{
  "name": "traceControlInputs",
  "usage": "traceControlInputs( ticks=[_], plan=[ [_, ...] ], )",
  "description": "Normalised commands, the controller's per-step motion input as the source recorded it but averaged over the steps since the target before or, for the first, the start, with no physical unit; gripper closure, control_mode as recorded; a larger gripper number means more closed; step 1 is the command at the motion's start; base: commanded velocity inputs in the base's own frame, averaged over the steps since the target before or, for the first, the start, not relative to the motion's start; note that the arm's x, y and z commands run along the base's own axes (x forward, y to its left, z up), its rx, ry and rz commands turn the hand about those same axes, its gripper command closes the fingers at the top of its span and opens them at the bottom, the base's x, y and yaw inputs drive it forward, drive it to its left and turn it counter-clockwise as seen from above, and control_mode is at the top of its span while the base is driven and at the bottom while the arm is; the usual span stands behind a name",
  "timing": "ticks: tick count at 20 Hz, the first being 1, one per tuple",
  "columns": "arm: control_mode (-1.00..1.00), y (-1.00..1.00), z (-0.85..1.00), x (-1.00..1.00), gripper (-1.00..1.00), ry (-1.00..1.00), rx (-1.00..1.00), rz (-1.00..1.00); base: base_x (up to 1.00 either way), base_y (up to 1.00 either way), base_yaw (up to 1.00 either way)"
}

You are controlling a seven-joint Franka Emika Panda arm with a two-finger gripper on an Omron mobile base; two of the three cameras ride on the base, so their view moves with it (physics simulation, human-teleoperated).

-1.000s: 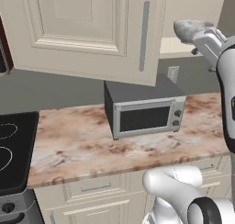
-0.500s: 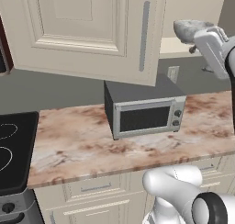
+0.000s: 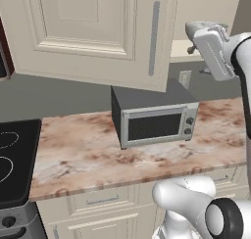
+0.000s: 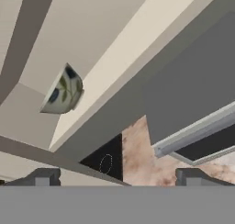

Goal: Move the bowls from the cabinet to the plates on the dining table.

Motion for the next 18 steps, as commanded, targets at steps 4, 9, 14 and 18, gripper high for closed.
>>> traceControlInputs(
  ticks=[4,9,14,18],
  plan=[
    [-1.0,0.41,-0.02,0.35,-1.0,0.0,0.04,0.1,0.0,0.0,0.0],
    [-1.0,0.21,-0.03,0.4,-1.0,0.0,0.06,0.09,0.0,0.0,0.0],
    [-1.0,0.14,-0.02,0.33,-1.0,0.0,0.08,0.1,0.0,0.0,0.0],
    [-1.0,0.38,0.0,0.02,-1.0,0.0,0.08,0.17,0.0,0.0,0.0]
  ],
)
